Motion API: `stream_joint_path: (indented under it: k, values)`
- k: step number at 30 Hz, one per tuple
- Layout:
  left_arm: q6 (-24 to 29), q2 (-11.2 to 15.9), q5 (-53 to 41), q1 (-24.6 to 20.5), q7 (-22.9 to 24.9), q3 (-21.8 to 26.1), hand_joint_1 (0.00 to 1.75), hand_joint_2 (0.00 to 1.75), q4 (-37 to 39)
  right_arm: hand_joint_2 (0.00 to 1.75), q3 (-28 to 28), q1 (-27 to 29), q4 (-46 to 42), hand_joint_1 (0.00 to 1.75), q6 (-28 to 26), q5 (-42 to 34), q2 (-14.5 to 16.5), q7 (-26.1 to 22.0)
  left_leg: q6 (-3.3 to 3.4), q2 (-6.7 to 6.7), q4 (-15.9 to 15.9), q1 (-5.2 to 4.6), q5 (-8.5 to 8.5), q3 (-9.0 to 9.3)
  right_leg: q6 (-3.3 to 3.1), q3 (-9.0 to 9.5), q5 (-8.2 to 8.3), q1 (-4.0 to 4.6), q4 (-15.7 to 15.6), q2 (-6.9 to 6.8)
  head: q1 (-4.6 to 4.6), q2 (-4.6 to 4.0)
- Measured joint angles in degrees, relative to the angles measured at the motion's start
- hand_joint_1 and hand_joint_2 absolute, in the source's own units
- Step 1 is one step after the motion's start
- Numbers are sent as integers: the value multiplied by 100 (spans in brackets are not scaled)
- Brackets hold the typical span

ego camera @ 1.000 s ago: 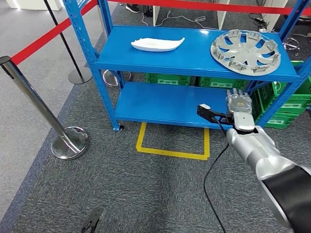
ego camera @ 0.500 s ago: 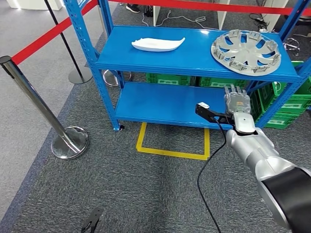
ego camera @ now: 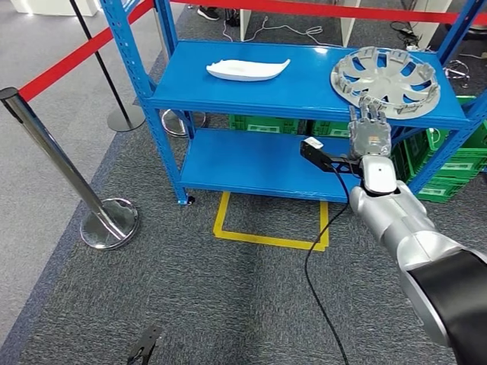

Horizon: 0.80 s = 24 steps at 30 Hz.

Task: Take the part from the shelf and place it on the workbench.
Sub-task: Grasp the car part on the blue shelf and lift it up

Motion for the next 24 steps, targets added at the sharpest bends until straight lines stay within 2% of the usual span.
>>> stream_joint_path:
  k: [7,14,19,24]
  values:
    - [0,16,0,0,13,0,0,175,0,175,-92,30,7,0,415,88,-5,304,0,0,1,-2,0,0,1,-3,0,-2,-1,-1,-1,0]
    - [10,48,-3,-1,16,0,0,175,0,175,-227,100,50,0,816,144,-221,749,1,0,1,-2,0,-1,1,-4,0,-2,-1,0,1,0]
    - [11,85,-31,3,39,0,0,175,0,175,-327,143,76,0,855,156,-439,874,1,0,1,-4,-1,-2,1,-4,0,-3,-1,3,1,0]
    - [7,103,-42,5,45,0,0,175,0,175,-366,186,95,0,837,183,-526,911,1,0,1,-3,-1,-2,1,-5,1,-3,-1,4,0,0]
